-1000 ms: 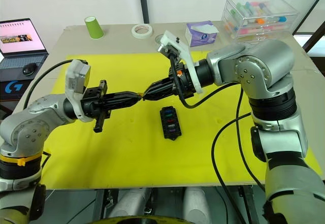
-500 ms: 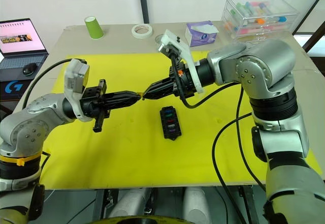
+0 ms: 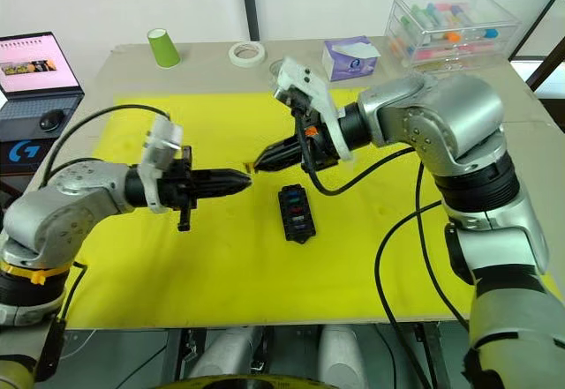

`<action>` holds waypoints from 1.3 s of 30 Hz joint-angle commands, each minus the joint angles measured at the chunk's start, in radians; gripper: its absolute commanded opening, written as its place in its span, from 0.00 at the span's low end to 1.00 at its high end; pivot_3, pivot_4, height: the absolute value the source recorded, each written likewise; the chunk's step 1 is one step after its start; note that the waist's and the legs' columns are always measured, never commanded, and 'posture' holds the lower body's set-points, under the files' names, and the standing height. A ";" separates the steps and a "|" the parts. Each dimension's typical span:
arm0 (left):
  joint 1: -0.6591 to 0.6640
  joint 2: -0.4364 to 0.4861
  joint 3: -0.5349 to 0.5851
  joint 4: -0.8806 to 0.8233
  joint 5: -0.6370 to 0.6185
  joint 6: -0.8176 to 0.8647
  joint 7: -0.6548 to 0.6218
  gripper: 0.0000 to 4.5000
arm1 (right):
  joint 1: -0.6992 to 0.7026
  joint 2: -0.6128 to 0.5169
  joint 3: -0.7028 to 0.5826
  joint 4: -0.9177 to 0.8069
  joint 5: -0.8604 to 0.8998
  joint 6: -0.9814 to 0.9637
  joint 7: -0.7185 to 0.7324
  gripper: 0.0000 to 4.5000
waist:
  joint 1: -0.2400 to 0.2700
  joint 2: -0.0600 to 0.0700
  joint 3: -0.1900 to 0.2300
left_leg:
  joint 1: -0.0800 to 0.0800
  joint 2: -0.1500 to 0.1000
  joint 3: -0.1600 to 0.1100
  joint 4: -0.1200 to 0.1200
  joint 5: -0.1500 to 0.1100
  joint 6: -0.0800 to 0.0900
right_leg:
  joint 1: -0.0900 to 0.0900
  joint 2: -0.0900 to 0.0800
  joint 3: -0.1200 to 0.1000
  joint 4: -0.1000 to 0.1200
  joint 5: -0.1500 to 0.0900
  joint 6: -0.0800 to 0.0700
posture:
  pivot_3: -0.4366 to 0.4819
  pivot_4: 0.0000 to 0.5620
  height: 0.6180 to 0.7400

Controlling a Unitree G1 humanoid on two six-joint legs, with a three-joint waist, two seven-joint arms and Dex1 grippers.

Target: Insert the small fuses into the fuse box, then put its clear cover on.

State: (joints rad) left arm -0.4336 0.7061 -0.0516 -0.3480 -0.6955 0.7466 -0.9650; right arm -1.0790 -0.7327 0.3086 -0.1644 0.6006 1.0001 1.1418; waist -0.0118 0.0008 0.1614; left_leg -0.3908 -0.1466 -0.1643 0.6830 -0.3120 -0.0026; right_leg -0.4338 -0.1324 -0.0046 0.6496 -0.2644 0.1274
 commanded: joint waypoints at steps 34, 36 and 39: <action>0.024 -0.139 -0.175 0.172 0.351 -0.341 -0.073 1.00 | 0.044 0.085 0.123 0.412 -0.475 -0.633 0.335 0.00 | -0.001 0.000 0.000 | 0.000 0.000 0.000 0.000 0.000 0.000 | -0.001 0.000 0.000 0.000 0.000 0.000 | 0.48 0.27 1.00; 0.023 -0.140 -0.175 0.171 0.355 -0.342 -0.075 1.00 | 0.049 0.084 0.121 0.411 -0.478 -0.634 0.336 0.00 | -0.001 0.000 0.000 | 0.000 0.000 0.000 0.000 0.000 0.000 | -0.001 0.000 0.000 0.000 0.000 0.000 | 0.48 0.27 1.00; 0.024 -0.142 -0.174 0.169 0.362 -0.343 -0.077 1.00 | 0.061 0.084 0.121 0.401 -0.482 -0.627 0.335 0.00 | -0.001 0.000 0.000 | 0.000 0.000 0.000 0.000 0.000 0.000 | -0.001 0.000 0.000 0.000 0.000 0.000 | 0.48 0.27 1.00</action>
State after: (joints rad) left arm -0.4066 0.5660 -0.2242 -0.1551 -0.3353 0.4234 -1.0392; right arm -1.0119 -0.6464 0.4616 0.2691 0.1212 0.3683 1.4723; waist -0.0129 0.0008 0.1615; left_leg -0.3910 -0.1466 -0.1645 0.6833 -0.3119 -0.0027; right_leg -0.4344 -0.1321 -0.0048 0.6498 -0.2643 0.1274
